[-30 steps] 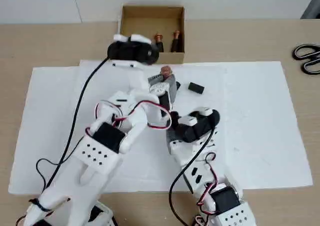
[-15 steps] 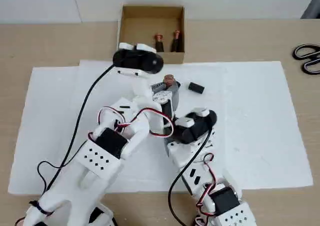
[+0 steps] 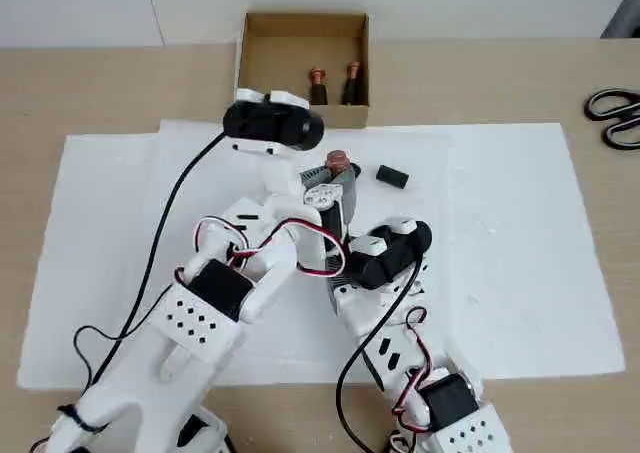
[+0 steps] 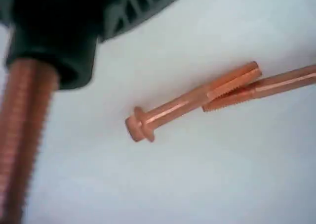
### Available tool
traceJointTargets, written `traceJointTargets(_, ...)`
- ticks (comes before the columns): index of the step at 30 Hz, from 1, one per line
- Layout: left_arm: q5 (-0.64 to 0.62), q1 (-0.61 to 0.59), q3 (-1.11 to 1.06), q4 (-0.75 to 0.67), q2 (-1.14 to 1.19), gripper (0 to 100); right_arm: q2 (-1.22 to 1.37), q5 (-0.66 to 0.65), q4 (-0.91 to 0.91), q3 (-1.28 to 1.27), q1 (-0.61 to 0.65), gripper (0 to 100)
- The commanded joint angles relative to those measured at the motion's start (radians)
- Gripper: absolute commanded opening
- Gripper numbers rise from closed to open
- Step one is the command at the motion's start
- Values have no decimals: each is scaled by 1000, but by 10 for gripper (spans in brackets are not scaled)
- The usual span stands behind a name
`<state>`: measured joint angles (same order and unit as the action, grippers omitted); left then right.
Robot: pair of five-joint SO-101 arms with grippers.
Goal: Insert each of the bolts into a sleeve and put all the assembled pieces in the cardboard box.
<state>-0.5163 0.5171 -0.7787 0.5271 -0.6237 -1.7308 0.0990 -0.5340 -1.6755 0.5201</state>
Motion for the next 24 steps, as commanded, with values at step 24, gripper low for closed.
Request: traceJointTargets(24,43,3,-35,-23,-35,6,-27,3,4,23,4,3)
